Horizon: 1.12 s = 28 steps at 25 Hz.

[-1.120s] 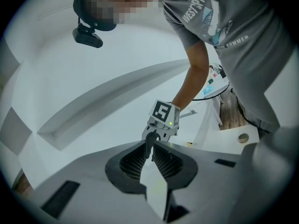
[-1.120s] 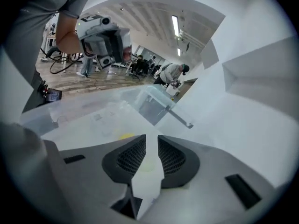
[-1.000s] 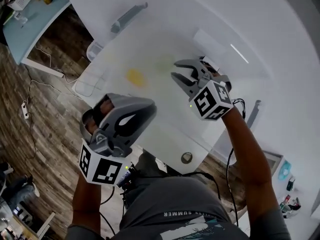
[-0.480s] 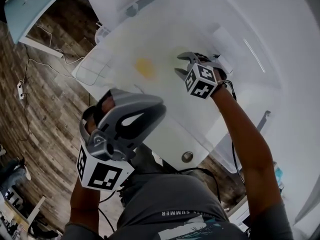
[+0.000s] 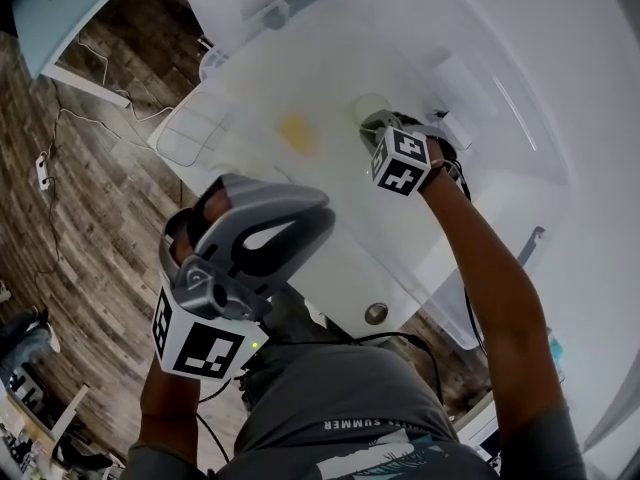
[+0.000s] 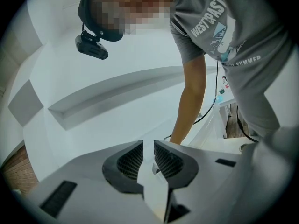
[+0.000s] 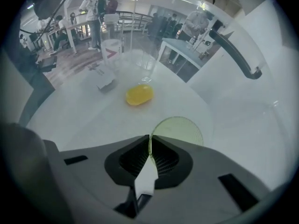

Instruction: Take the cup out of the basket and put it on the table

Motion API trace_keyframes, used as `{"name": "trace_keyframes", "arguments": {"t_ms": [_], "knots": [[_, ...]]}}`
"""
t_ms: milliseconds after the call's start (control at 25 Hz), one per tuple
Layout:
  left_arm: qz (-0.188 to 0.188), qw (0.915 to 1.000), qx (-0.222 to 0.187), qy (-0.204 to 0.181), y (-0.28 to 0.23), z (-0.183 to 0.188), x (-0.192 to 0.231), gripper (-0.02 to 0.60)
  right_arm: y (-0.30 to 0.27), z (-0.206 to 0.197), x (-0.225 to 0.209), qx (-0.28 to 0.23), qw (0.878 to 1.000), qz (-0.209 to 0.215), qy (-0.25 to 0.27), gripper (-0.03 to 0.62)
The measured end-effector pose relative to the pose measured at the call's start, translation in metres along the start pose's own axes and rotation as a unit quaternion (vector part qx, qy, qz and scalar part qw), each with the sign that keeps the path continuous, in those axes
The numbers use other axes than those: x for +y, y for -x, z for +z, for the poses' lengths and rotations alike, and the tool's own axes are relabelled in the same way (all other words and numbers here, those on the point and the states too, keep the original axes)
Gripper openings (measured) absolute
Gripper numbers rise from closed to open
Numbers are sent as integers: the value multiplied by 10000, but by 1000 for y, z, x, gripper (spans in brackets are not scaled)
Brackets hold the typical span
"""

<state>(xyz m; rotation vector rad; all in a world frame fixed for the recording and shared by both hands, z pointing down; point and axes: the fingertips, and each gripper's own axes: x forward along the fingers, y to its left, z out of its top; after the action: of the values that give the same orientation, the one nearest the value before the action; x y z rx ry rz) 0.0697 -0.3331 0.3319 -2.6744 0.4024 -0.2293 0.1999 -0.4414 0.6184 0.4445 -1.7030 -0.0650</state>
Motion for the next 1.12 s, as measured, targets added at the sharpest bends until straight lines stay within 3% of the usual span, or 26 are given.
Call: {"name": "trace_keyframes", "arguments": {"t_ms": [440, 760, 1120], "knots": [[-18, 9999, -17, -113, 2, 11, -9, 64, 113, 49, -10, -914, 9905, -1023, 47, 28], [-179, 9994, -99, -265, 2, 29, -28, 64, 225, 73, 1, -1610, 9691, -1856, -202, 28], [-245, 9982, 35, -545, 7, 64, -57, 64, 331, 82, 53, -2237, 9464, -2304, -336, 29]]}}
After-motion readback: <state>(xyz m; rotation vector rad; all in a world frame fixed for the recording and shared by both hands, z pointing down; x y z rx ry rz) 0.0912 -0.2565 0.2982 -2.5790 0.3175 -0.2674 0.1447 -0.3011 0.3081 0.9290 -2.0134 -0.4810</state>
